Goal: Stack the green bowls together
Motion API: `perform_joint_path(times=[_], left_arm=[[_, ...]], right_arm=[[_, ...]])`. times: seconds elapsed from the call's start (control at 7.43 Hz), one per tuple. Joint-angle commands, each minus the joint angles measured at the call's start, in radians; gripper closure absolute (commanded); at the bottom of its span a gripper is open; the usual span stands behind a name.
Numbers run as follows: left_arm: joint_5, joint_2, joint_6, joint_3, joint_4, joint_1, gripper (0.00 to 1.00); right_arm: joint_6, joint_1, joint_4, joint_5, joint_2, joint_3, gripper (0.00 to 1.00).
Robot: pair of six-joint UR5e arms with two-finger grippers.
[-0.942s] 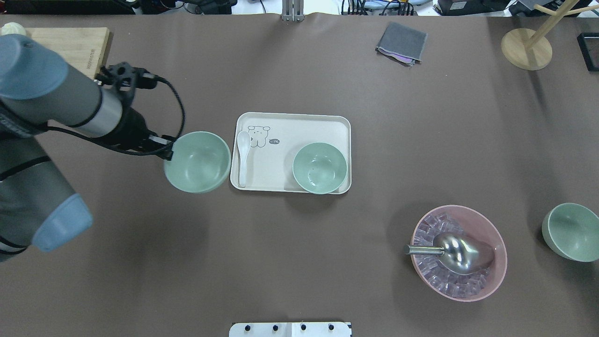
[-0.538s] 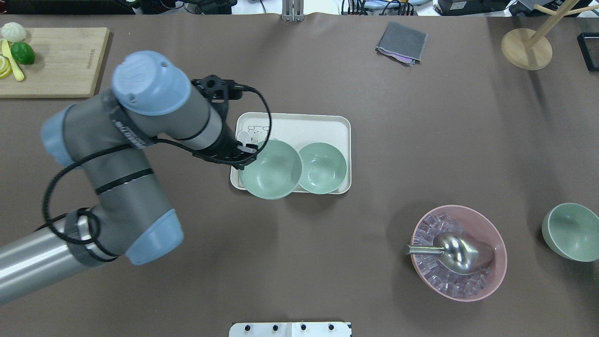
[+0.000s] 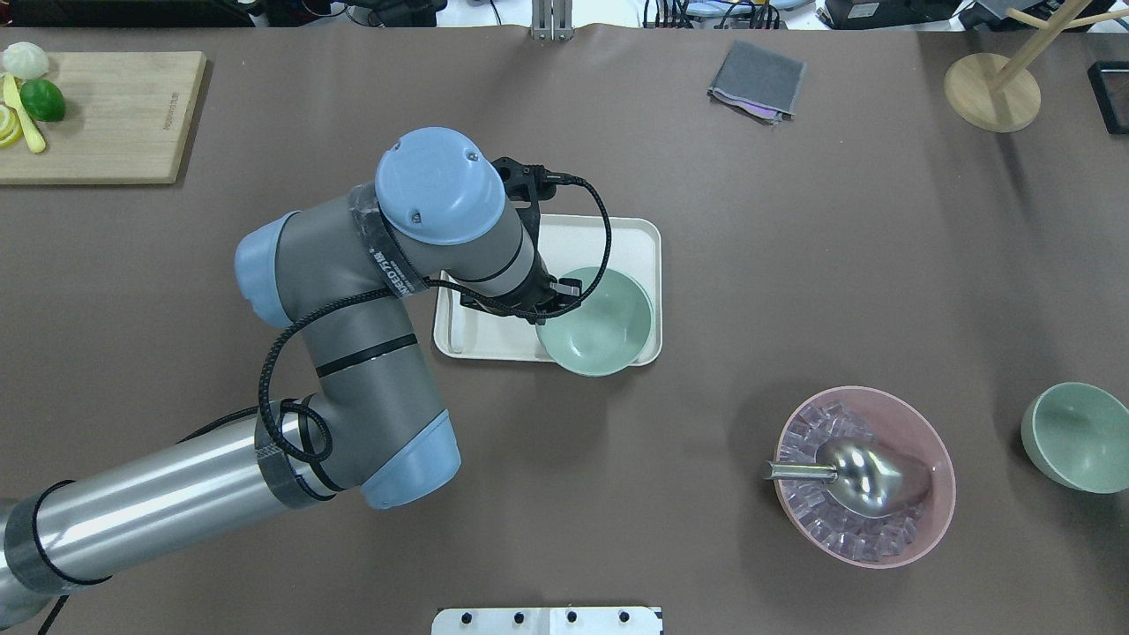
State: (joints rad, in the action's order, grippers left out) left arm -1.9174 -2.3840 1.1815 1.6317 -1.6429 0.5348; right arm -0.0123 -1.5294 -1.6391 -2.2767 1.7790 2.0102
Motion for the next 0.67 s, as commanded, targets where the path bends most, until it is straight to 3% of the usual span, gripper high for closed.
perform_joint_path(times=[0.0,0.54], left_arm=[[0.023,-0.012,0.012,-0.062,-0.055,-0.004,1.00],[0.028,-0.024,0.004,-0.078,-0.058,-0.004,1.00]], right_arm=[[0.000,0.000,0.001,-0.001,-0.001,-0.001,0.00],[-0.002,0.000,-0.001,-0.003,-0.006,-0.001,0.00]])
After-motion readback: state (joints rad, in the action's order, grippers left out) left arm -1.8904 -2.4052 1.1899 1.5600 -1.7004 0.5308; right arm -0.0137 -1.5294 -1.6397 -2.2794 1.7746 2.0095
